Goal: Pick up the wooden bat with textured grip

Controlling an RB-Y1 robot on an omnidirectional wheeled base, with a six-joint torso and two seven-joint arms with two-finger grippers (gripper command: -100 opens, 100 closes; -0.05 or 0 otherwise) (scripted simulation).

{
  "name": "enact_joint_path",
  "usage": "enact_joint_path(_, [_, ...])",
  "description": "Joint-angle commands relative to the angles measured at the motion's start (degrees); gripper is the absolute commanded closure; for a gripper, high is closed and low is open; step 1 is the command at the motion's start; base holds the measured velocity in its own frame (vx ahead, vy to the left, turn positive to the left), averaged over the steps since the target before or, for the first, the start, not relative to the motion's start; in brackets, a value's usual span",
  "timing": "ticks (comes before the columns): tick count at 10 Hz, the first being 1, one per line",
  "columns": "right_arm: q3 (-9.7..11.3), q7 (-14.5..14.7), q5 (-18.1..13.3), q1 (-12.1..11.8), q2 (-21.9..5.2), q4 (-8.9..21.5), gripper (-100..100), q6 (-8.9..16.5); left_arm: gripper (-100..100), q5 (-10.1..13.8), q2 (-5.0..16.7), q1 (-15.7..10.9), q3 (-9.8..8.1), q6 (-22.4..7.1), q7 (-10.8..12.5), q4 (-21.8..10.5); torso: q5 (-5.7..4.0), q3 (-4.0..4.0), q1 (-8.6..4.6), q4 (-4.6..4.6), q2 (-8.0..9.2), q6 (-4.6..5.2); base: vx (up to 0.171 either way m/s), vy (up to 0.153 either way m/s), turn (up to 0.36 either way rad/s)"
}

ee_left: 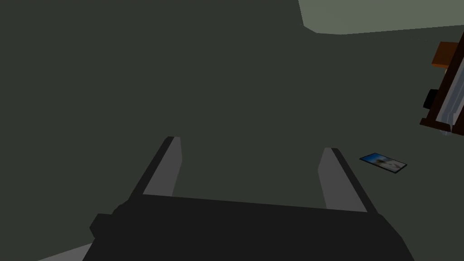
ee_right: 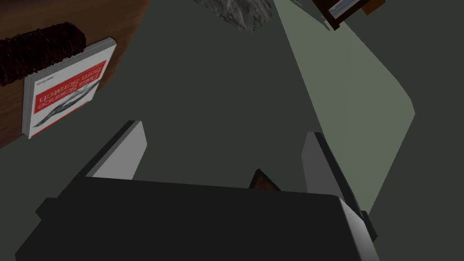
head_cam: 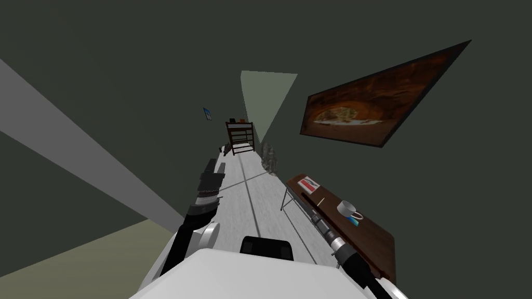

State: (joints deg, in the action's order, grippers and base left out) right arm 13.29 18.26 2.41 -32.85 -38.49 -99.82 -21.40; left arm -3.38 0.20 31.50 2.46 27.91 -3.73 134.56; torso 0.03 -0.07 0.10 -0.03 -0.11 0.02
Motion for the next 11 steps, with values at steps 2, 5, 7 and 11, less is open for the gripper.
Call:
enact_joint_path(2, [1.7, 1.4, 0.0, -0.3, -2.6, 4.4, -100, -0.7, 0, 0.0, 0.0, 0.0, 0.0, 0.0, 0.0, 0.0, 0.01, -0.01, 0.04, 0.0, -0.03, -0.02, 0.046, 0.04, 0.067])
enact_joint_path(5, [4.7, 4.0, 0.1, -1.3, -7.4, 9.0, -100, 0.1, 0, 0.0, 0.0, 0.0, 0.0, 0.0, 0.0, 0.0, 0.03, -0.06, 0.12, -0.02, -0.1, -0.01, 0.063, 0.059, 0.078])
enact_joint_path(7, [6.2, 5.3, 0.2, -1.8, -10.0, 11.8, -100, 0.4, 0, 0.0, 0.0, 0.0, 0.0, 0.0, 0.0, 0.0, 0.02, -0.05, 0.08, -0.02, -0.08, 0.0, 0.057, 0.054, 0.07])
enact_joint_path(11, [7.7, 6.6, 0.2, -2.4, -12.4, 16.5, -100, 0.8, 0, 0.0, 0.0, 0.0, 0.0, 0.0, 0.0, 0.0, 0.03, -0.04, 0.11, -0.01, -0.07, 0.0, 0.049, 0.047, 0.045])
